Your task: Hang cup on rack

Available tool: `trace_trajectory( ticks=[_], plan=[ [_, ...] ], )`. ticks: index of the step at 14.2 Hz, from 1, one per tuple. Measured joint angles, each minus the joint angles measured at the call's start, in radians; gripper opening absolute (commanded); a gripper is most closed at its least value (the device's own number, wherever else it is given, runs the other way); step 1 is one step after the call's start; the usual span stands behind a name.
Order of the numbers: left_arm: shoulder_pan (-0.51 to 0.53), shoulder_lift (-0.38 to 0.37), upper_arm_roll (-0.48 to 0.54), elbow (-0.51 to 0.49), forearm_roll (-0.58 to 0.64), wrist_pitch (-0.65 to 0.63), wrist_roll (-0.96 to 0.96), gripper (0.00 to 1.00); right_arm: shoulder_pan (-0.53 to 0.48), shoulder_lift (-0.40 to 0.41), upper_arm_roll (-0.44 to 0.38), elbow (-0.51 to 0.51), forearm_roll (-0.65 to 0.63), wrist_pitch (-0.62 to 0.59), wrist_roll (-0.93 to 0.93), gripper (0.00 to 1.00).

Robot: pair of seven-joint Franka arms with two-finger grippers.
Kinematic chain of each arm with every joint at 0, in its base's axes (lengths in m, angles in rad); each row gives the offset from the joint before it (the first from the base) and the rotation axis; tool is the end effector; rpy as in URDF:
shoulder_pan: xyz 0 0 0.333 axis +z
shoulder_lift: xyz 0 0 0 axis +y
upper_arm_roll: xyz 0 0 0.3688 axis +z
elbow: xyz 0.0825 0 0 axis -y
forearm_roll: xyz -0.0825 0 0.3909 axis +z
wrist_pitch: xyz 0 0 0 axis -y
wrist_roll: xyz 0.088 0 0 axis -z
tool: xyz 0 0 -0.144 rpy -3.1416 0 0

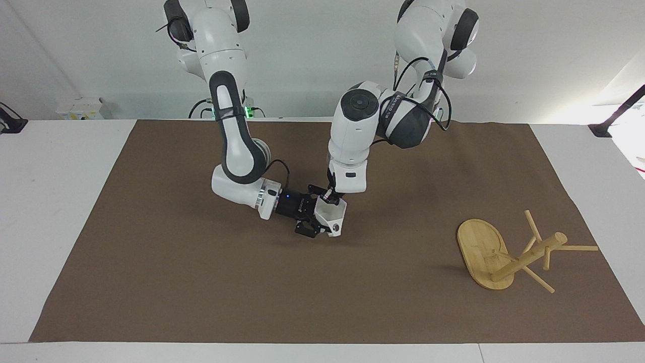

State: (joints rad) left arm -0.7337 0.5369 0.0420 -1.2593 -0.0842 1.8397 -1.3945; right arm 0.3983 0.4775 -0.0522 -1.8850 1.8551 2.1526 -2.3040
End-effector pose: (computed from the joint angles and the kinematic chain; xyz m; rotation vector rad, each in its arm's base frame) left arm 0.5692 -0.4934 0.4612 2.8776 1.0782 -0.0461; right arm 0.6314 0.3048 0.3068 -1.6223 -1.1797 -1.2074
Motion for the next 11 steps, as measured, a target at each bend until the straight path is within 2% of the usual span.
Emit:
trace_trajectory(
  ticks=[4, 8, 10, 11],
  plan=[
    [0.0, 0.003, 0.005, 0.011, 0.02, 0.017, 0.0, 0.0, -0.024, 0.0, -0.001, -0.004, 0.002, -0.003, 0.001, 1.0],
    [0.0, 0.002, 0.009, 0.013, 0.07, 0.07, -0.002, 0.0, -0.114, 0.0, -0.003, -0.015, -0.021, -0.076, 0.001, 1.0],
    [0.004, -0.035, 0.014, -0.017, 0.089, 0.07, -0.004, 0.0, -0.176, -0.001, -0.006, -0.016, -0.101, -0.115, 0.001, 1.0],
    [0.011, -0.079, 0.017, -0.067, 0.1, 0.071, -0.004, 0.0, -0.215, -0.001, -0.007, -0.017, -0.161, -0.128, 0.001, 1.0]
  ],
)
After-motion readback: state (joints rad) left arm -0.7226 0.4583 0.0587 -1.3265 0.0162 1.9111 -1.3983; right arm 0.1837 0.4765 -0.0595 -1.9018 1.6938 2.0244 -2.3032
